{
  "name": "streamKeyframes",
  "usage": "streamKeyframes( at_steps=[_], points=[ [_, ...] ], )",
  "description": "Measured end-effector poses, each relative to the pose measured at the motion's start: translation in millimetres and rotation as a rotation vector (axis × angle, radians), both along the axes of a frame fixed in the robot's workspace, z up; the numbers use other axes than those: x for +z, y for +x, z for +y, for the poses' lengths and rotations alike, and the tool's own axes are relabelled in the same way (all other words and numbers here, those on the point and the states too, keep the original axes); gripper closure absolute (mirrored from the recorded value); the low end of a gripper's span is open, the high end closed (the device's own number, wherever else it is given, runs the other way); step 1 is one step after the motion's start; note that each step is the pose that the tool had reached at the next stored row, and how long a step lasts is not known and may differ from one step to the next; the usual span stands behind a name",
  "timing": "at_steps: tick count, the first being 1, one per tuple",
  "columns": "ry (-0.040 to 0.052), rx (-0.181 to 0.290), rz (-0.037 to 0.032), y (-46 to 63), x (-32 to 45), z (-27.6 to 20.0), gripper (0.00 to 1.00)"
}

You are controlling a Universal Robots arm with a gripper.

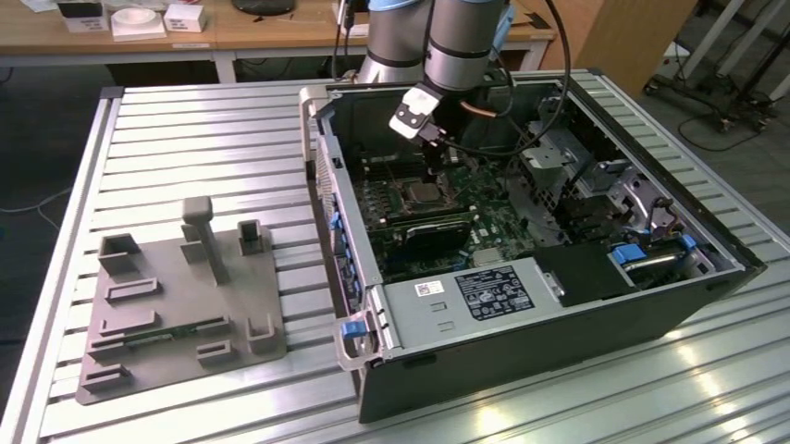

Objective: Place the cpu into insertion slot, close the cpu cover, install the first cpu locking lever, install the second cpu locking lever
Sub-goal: 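Close the cpu cover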

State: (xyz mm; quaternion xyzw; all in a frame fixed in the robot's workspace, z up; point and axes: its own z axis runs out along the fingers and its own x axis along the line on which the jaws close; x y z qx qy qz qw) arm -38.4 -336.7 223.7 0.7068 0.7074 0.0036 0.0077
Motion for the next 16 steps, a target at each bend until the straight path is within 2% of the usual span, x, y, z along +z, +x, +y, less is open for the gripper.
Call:
streamKeyframes(
  at_steps=[7, 16],
  points=[
    [-0.0003, 0.0, 0.0002, 0.0, 4.3, 0.0, 0.9],
    [-0.0001, 0.0, 0.0001, 1.6, 4.4, 0.0, 0.9]
  ],
)
